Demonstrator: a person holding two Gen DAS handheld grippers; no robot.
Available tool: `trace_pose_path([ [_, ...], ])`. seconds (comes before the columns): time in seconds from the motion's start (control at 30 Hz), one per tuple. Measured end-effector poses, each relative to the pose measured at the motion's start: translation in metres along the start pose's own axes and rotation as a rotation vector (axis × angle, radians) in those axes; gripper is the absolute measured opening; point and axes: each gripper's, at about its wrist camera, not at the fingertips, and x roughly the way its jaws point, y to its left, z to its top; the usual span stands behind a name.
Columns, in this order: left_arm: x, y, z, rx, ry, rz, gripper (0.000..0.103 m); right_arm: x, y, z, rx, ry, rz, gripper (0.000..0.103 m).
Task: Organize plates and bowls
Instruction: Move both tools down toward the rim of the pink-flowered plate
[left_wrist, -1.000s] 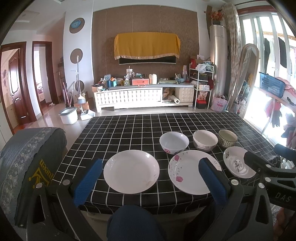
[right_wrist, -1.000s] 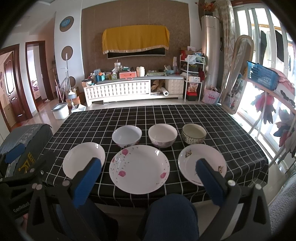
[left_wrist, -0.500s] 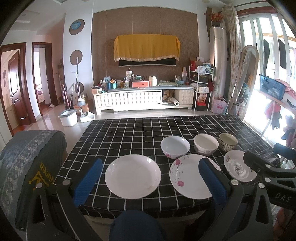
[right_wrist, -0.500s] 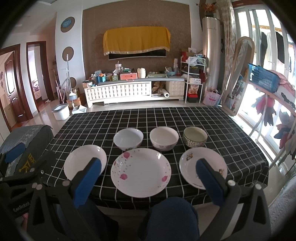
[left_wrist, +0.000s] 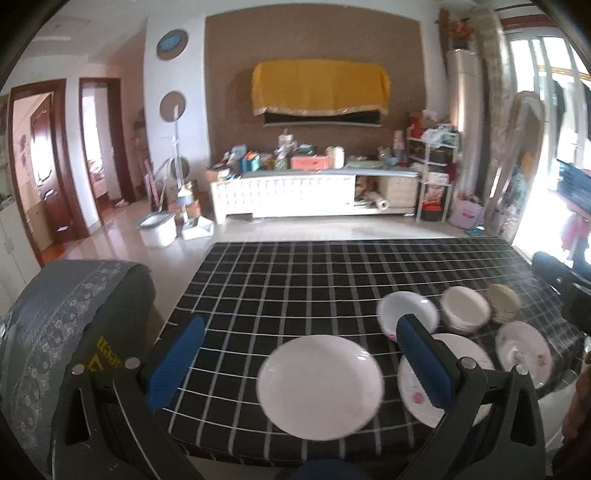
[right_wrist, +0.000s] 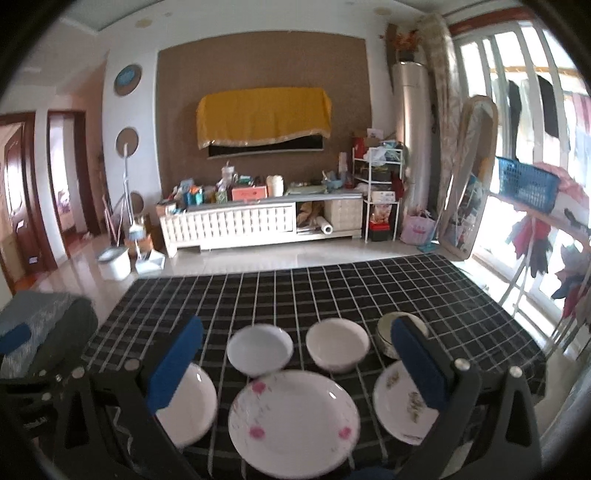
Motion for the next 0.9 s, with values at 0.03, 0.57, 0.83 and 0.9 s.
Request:
trace_pose_path([
  [0.03,0.010,0.008,0.001,-0.012,0.021,0.003,0.103,0.016,0.008,0.003,-0.024,0.042,0.021,0.103],
  [0.57,0.142,0.072,-0.055,-0.145,0.348,0.001,0.103,0.150,0.097,-0.058,-0.199,0.411,0.245,0.103],
  [0.83,0.181,0.081,-0.081,-0.166,0.486,-0.024,0.088,0.191,0.107,-0.095,-0.216,0.581,0.268,0.083],
  [0.9,0.187,0.076,-0.087,-0.149,0.518,-0.030,0.083,0.196,0.108,-0.100,-0.226,0.605,0.270,0.080],
])
